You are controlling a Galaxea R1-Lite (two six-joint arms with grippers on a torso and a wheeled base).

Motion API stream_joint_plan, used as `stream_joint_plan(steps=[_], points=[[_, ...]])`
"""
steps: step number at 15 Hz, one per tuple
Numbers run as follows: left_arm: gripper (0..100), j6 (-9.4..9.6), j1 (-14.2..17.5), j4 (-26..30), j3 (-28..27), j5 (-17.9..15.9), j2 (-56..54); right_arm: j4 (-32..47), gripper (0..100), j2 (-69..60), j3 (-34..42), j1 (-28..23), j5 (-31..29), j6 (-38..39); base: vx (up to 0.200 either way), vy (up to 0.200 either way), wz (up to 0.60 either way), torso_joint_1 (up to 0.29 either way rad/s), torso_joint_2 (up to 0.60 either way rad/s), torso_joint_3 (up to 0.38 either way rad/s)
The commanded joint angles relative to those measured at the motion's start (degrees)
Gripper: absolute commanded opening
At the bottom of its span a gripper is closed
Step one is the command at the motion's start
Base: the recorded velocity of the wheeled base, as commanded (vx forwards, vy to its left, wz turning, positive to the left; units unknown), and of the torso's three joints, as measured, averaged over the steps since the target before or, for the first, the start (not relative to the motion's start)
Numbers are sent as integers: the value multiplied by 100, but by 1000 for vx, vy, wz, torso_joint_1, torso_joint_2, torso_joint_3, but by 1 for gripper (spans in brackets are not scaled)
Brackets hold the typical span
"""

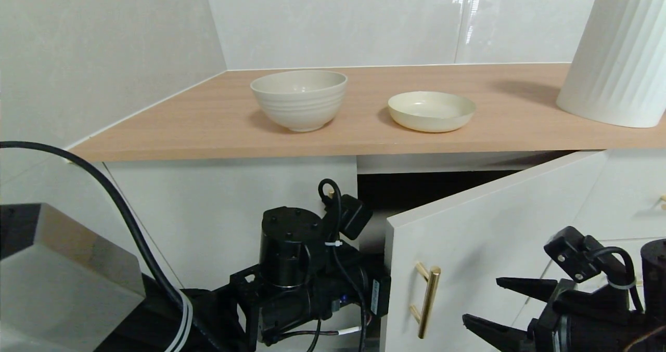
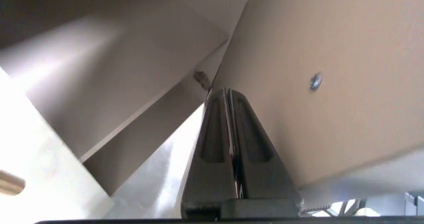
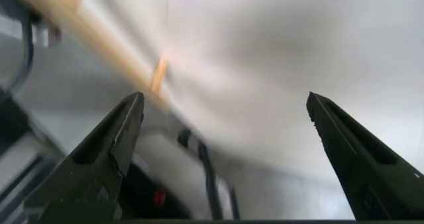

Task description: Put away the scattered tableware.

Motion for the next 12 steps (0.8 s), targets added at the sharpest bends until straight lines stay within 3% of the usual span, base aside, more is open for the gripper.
stream_joint_plan(steps=[1, 6, 10, 12], points=[[0, -2, -10, -2, 17, 30, -5, 68, 100, -286, 19, 4, 28, 19, 0, 0, 0, 0, 0, 0], [0, -11, -18, -2, -1, 30, 4, 77, 100, -278, 11, 4, 28, 19, 0, 0, 0, 0, 0, 0], [0, -11, -53, -2, -150, 21, 92, 77, 100, -207, 19, 4, 28, 19, -200, 0, 0, 11, 2, 5], [0, 7, -71, -2, -264, 12, 232, 77, 100, -207, 28, 4, 116, 169, 0, 0, 0, 0, 0, 0]])
